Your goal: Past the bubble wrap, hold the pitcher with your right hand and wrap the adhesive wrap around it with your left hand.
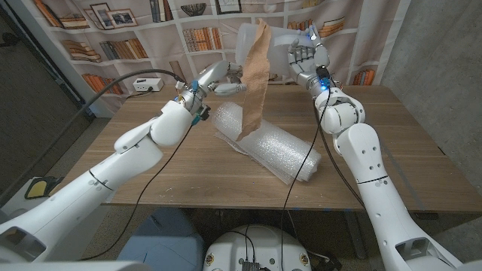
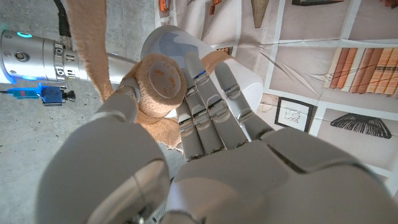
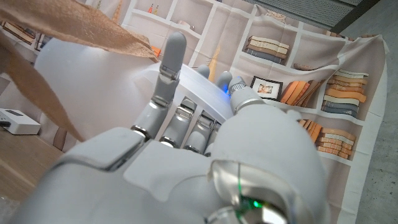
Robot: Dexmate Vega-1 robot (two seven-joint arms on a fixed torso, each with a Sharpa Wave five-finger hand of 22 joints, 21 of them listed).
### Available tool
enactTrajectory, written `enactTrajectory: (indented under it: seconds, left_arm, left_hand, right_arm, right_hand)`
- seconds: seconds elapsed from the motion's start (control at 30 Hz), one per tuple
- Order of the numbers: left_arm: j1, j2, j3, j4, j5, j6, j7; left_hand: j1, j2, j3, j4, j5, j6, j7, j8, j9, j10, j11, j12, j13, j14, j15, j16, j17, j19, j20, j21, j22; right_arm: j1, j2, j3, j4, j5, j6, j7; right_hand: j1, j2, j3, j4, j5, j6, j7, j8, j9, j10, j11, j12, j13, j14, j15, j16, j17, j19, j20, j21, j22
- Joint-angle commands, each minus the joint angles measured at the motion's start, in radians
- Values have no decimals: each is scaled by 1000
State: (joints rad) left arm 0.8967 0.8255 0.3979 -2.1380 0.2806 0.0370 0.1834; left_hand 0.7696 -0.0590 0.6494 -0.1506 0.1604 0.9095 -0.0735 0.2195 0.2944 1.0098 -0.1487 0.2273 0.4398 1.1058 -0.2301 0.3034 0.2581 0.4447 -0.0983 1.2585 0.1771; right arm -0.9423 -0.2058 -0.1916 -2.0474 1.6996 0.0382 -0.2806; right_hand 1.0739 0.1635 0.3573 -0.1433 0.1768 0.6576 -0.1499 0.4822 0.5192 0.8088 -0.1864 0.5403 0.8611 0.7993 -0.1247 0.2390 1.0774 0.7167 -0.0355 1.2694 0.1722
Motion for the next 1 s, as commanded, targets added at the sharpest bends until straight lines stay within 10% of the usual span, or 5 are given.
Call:
enactTrajectory:
  seconds: [0.03, 1.0]
  left_arm:
    - [-4, 4, -37, -32, 27, 5, -13]
    - [-50, -2, -61, 1, -33, -43, -69]
  left_hand:
    - [225, 228, 3, -4, 7, 35, -24, 3, 3, 11, -5, 4, 1, 4, -3, 4, 1, 9, -2, -2, 0]
    - [223, 228, 0, -4, 7, 38, -24, 0, 1, 15, -5, 5, 1, 5, -3, 5, 0, 10, -1, -4, 0]
  right_arm:
    - [-50, 6, -13, -36, 38, -2, 3]
    - [-77, -24, -84, -58, 32, -28, 26]
  right_hand:
    - [2, -5, -1, -2, -1, 1, 5, 3, 1, 31, 4, 5, 2, 252, -109, 6, 4, -232, -80, -29, 3]
    - [2, -6, 1, -4, -1, 2, 6, 5, 0, 33, 6, 3, -3, 255, -109, 6, 6, -227, -79, -36, 3]
